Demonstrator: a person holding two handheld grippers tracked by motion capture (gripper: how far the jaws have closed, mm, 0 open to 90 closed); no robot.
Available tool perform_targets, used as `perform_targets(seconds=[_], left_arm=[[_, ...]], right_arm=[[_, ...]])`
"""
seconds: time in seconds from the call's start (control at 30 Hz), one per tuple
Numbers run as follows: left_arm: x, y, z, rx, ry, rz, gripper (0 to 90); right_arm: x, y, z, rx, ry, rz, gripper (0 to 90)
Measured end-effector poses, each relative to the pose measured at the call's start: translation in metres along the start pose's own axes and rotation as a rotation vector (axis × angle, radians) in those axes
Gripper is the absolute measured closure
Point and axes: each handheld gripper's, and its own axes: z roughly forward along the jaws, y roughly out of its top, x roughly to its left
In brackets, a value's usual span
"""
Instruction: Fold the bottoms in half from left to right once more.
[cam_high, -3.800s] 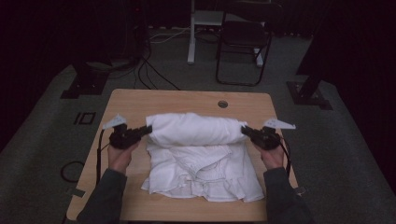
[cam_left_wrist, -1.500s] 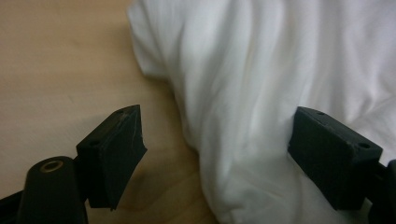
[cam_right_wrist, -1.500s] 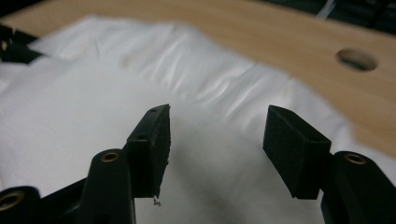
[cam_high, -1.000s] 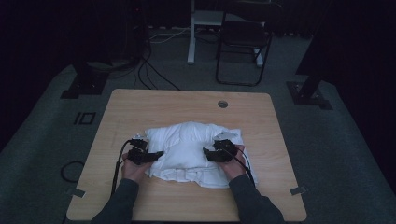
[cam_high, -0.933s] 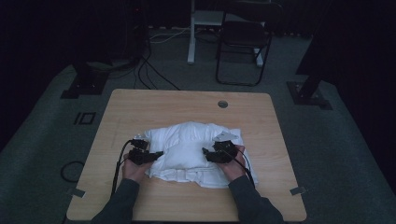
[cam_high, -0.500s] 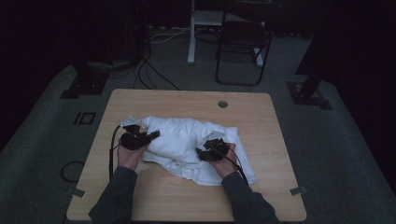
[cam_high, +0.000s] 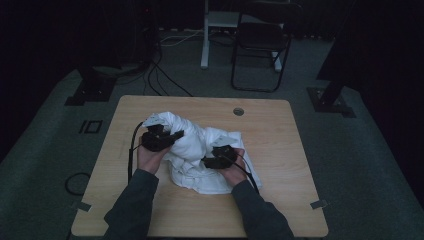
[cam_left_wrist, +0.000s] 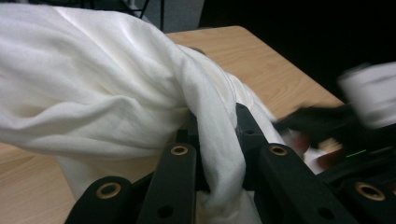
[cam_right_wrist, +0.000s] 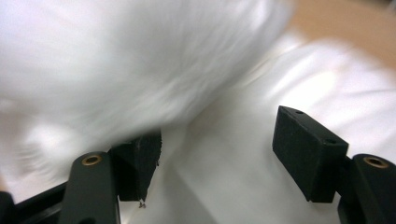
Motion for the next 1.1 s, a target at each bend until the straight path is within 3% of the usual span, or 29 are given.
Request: perform_targets(seconds=[0.07, 0.1, 0.13, 0.2, 0.27, 0.37, 0.47, 0.57, 0.63, 0.7, 0.83, 0.87, 0.93, 1.0, 1.1], left_arm=[[0.000, 0.000, 0.000, 0.002, 0.007, 0.002, 81.5], [-0.001, 0.001, 0.000, 0.003, 0.009, 0.007, 81.5], [-0.002, 0.001, 0.001, 0.002, 0.009, 0.008, 81.5], [-0.005, 0.004, 0.002, 0.004, 0.008, 0.021, 81.5], [-0.009, 0.008, 0.003, 0.005, 0.003, 0.032, 81.5], [-0.018, 0.017, 0.009, 0.013, 0.004, 0.068, 81.5], [-0.030, 0.023, 0.019, 0.022, -0.005, 0.104, 81.4], [-0.041, 0.021, 0.038, 0.069, 0.002, 0.149, 81.4], [-0.046, 0.014, 0.051, 0.101, -0.008, 0.168, 81.3], [-0.050, 0.006, 0.064, 0.121, -0.021, 0.177, 81.2], [-0.063, -0.016, 0.093, 0.171, -0.056, 0.218, 80.7], [-0.064, -0.023, 0.101, 0.185, -0.064, 0.213, 80.6], [-0.065, -0.037, 0.115, 0.206, -0.088, 0.189, 80.5], [-0.067, -0.044, 0.121, 0.202, -0.089, 0.192, 80.4], [-0.066, -0.041, 0.120, 0.203, -0.091, 0.181, 80.2]], right_arm=[[-0.012, -0.003, -0.018, -0.029, -0.051, 0.036, 34.3], [-0.020, -0.006, -0.022, -0.018, -0.101, 0.068, 35.7], [-0.028, -0.010, -0.022, 0.008, -0.133, 0.097, 36.4], [-0.039, -0.020, -0.011, 0.092, -0.146, 0.133, 39.6], [-0.038, -0.028, 0.003, 0.137, -0.124, 0.152, 44.3], [-0.029, -0.027, 0.016, 0.128, -0.120, 0.157, 48.0], [-0.021, -0.021, 0.028, 0.116, -0.062, 0.158, 49.2], [-0.014, -0.015, 0.034, 0.109, 0.030, 0.113, 46.2], [-0.016, -0.013, 0.025, 0.079, 0.067, 0.104, 41.1], [-0.028, -0.014, 0.006, 0.022, 0.050, 0.122, 40.8], [-0.067, -0.022, -0.029, -0.053, -0.038, 0.243, 42.6], [-0.077, -0.023, -0.036, -0.079, -0.037, 0.283, 42.6], [-0.088, -0.022, -0.049, -0.140, -0.009, 0.325, 41.7], [-0.089, -0.016, -0.058, -0.187, 0.025, 0.310, 39.7], [-0.080, -0.004, -0.063, -0.235, 0.095, 0.271, 37.2]])
